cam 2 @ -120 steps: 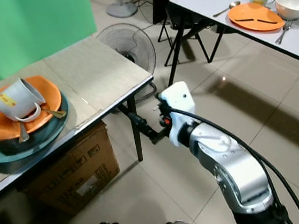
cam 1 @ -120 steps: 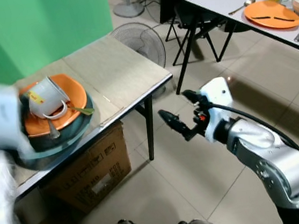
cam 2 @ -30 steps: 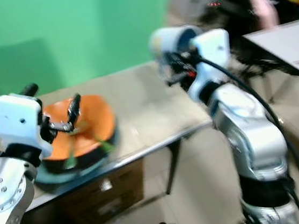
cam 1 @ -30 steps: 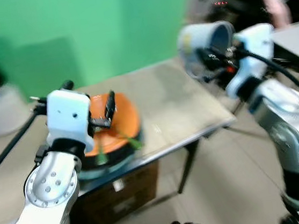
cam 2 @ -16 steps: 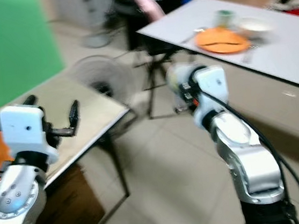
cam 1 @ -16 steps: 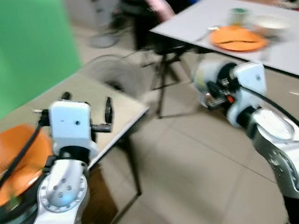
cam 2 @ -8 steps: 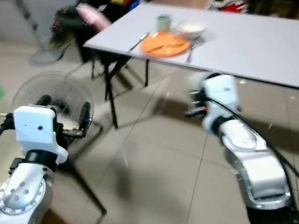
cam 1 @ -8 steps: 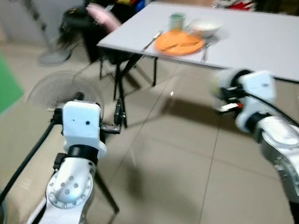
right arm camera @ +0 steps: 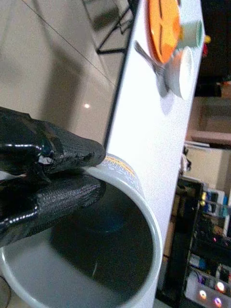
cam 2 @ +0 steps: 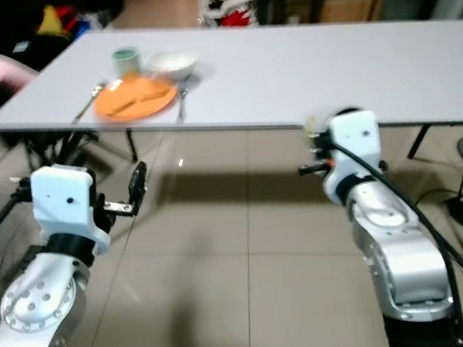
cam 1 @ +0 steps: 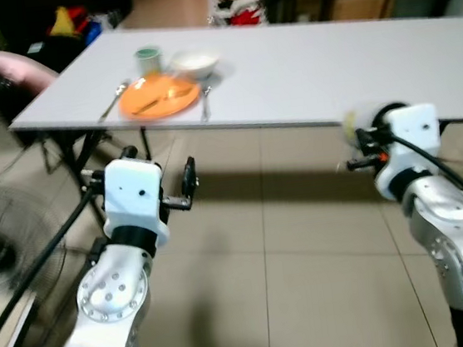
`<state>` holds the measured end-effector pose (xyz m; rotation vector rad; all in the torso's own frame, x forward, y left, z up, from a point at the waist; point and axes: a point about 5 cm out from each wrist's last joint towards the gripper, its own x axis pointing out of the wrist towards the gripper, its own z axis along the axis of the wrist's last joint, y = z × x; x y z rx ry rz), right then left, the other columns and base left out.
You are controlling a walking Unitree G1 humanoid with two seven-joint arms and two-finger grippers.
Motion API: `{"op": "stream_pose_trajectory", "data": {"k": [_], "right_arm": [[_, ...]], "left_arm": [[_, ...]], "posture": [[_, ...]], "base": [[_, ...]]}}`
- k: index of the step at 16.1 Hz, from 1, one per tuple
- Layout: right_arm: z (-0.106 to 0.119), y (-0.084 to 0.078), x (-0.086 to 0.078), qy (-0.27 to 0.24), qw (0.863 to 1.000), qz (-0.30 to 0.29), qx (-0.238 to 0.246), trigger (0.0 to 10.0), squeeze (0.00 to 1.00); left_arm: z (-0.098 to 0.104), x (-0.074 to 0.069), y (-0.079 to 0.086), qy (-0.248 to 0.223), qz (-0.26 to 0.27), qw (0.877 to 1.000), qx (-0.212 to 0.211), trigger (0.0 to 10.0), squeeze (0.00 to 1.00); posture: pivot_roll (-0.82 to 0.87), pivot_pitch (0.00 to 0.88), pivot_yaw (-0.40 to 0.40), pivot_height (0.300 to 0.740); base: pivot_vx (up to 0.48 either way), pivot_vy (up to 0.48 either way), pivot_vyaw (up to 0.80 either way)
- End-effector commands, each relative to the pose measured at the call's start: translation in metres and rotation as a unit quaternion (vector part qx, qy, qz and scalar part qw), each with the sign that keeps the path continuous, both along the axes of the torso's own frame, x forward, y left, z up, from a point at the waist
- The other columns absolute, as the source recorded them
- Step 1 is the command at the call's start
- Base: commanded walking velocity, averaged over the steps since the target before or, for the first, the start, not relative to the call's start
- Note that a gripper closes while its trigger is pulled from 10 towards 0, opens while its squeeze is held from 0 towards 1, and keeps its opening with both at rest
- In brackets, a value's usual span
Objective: Setting the table
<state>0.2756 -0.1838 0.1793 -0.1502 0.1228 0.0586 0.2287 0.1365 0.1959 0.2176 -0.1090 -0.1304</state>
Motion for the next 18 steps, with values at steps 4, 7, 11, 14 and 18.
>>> {"op": "stream_pose_trajectory", "data": {"k": [4,7,11,14,18], "right_arm": [[0.008,0.008,0.003,-0.013,1.000,0.015,0.003,10.0,0.00],[0.005,0.013,0.006,0.008,0.999,0.041,0.013,10.0,0.00],[0.007,0.027,0.020,0.009,0.997,0.063,-0.042,10.0,0.00],[0.009,0.039,0.017,-0.005,0.994,0.102,-0.036,10.0,0.00],[0.009,0.044,0.015,-0.006,0.991,0.130,-0.036,10.0,0.00]], "left_arm": [[-0.007,0.004,0.003,0.007,0.008,1.000,0.002,10.0,0.09],[-0.005,0.007,0.010,-0.006,0.039,0.999,-0.001,10.0,0.09],[-0.008,0.006,0.020,0.000,0.064,0.998,0.004,10.0,0.11],[-0.010,0.003,0.022,0.003,0.065,0.998,0.008,10.0,0.09],[-0.013,-0.002,0.022,0.012,0.064,0.998,0.009,10.0,0.09]], "posture": [[-0.11,0.000,0.001,0.740],[-0.12,0.000,0.013,0.740],[-0.11,0.000,0.007,0.740],[-0.10,0.000,0.000,0.740],[-0.09,0.000,-0.003,0.740]], "base": [[0.376,0.000,-0.76],[0.370,0.000,-0.23],[0.384,0.000,0.00],[0.419,0.000,0.00],[0.416,0.000,0.00]]}}
